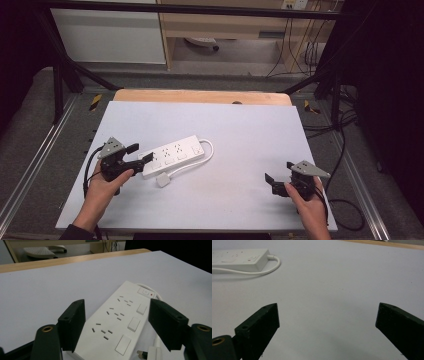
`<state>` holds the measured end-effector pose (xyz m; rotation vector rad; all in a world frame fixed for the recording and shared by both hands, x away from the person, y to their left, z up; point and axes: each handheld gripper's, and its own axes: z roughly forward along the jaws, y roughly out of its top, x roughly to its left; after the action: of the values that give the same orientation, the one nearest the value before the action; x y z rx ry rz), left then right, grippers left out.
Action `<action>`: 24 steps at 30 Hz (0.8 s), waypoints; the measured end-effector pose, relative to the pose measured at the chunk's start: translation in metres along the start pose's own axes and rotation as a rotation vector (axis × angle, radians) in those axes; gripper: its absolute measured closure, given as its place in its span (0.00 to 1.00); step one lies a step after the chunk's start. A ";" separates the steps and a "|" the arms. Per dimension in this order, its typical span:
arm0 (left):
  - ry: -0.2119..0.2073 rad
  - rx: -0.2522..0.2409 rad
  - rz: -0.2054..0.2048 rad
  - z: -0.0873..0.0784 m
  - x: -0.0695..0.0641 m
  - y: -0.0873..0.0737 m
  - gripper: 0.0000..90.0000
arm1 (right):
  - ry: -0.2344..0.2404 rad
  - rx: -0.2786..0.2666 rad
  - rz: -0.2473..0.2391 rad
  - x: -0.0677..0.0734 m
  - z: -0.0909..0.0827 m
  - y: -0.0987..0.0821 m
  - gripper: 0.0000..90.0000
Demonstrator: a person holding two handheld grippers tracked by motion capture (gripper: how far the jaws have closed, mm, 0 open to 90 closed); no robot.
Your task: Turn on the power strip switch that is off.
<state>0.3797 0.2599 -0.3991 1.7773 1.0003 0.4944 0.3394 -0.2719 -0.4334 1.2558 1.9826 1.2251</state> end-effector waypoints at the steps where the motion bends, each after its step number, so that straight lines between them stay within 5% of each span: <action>1: -0.001 0.002 -0.002 0.001 0.000 0.000 0.37 | 0.000 0.000 0.001 0.000 0.000 0.000 0.06; 24: -0.008 0.096 0.039 0.013 0.000 -0.005 0.64 | 0.001 0.004 -0.006 0.000 0.001 0.000 0.06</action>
<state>0.3864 0.2532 -0.4091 1.8855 0.9998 0.4697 0.3398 -0.2715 -0.4335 1.2504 1.9892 1.2203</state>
